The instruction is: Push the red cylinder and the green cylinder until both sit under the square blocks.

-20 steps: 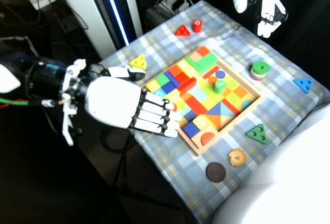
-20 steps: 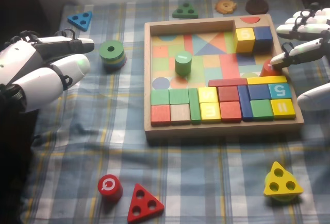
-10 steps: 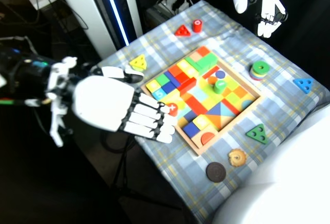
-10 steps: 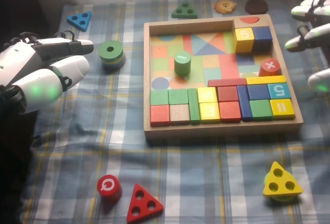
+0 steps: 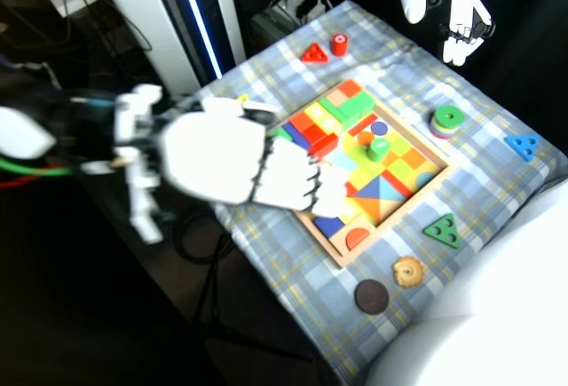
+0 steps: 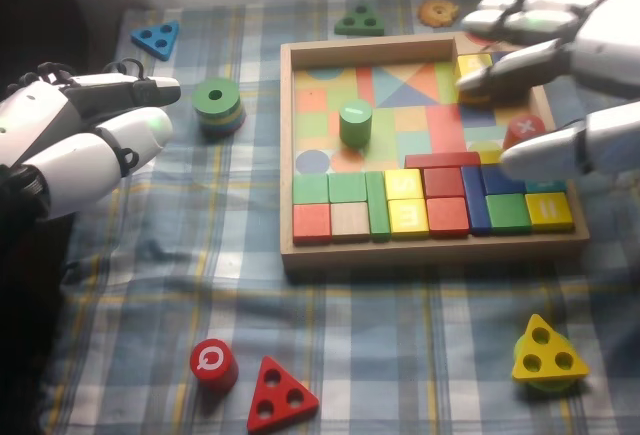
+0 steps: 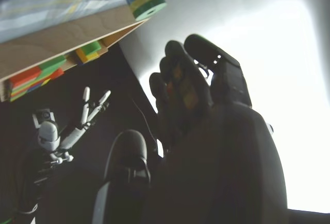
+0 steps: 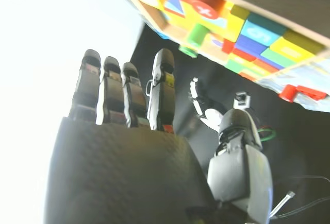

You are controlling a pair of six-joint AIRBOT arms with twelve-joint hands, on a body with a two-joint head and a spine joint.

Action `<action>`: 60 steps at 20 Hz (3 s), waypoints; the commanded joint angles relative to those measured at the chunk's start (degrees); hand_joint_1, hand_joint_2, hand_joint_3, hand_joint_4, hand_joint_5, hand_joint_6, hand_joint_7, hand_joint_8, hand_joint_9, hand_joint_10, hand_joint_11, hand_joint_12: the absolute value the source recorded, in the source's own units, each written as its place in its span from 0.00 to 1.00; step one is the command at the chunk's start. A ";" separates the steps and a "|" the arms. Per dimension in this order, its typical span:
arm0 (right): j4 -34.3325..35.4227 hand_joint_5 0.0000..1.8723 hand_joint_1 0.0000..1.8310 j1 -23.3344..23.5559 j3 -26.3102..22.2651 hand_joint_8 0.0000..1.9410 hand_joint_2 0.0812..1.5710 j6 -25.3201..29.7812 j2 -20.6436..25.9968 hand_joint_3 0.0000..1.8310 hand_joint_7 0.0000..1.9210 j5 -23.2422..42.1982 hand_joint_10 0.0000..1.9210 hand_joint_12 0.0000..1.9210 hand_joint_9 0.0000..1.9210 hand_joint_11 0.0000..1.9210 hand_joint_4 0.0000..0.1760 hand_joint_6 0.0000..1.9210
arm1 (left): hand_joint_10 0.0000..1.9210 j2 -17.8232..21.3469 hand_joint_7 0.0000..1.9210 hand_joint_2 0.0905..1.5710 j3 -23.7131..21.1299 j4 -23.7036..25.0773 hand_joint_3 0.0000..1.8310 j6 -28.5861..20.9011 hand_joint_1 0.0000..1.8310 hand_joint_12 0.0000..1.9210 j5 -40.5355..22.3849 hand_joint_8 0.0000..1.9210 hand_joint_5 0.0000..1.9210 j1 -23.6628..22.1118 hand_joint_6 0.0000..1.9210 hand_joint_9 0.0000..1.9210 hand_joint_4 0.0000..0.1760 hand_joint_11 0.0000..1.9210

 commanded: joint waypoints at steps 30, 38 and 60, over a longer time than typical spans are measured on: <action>-1.78 0.21 0.00 3.58 10.23 0.00 0.66 4.78 -15.96 0.00 0.00 5.70 0.00 0.00 0.00 0.00 0.60 0.01 | 0.00 -0.61 0.28 1.00 0.79 1.61 0.01 -0.51 0.01 0.68 -6.07 0.00 0.30 -0.81 0.00 0.30 0.00 0.00; -3.26 0.23 0.00 3.57 10.21 0.01 0.64 5.33 -15.80 0.00 0.02 3.27 0.00 0.00 0.00 0.00 0.79 0.01 | 0.00 -0.61 0.28 1.00 0.77 1.47 0.01 -0.52 0.00 0.67 -6.08 0.00 0.30 -0.79 0.00 0.30 0.00 0.00; -3.98 0.19 0.00 4.62 10.58 0.00 0.66 6.90 -13.53 0.00 0.00 4.24 0.00 0.00 0.00 0.00 0.73 0.00 | 0.00 -0.84 0.29 1.00 0.87 1.13 0.01 -0.51 0.00 0.72 -5.95 0.00 0.31 -0.75 0.00 0.31 0.00 0.00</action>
